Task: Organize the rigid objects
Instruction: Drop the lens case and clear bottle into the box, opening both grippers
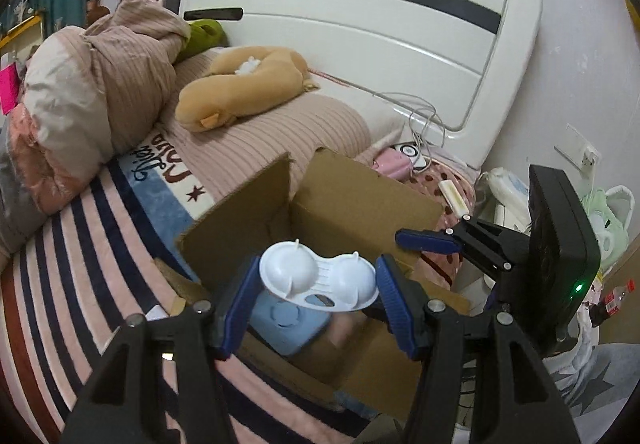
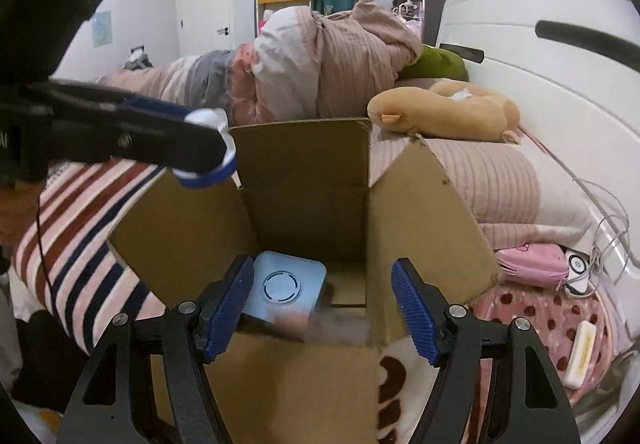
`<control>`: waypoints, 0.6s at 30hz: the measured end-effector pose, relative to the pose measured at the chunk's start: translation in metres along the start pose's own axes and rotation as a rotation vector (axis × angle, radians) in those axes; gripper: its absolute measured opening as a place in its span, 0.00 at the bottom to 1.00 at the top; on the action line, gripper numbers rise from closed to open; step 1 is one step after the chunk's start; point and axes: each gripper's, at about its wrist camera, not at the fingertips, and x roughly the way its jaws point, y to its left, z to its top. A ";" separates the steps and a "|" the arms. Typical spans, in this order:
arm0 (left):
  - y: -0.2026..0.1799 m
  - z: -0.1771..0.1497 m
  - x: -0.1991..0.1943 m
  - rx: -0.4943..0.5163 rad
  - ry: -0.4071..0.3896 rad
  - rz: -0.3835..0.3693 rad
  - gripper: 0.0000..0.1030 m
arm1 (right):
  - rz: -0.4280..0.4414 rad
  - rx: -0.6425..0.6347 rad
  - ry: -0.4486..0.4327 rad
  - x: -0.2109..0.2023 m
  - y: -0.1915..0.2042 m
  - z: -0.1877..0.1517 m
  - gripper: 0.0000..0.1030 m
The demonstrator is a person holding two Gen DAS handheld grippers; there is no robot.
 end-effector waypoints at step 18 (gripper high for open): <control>-0.005 -0.013 0.000 0.003 0.059 -0.020 0.68 | 0.053 0.045 -0.043 -0.008 -0.005 0.000 0.77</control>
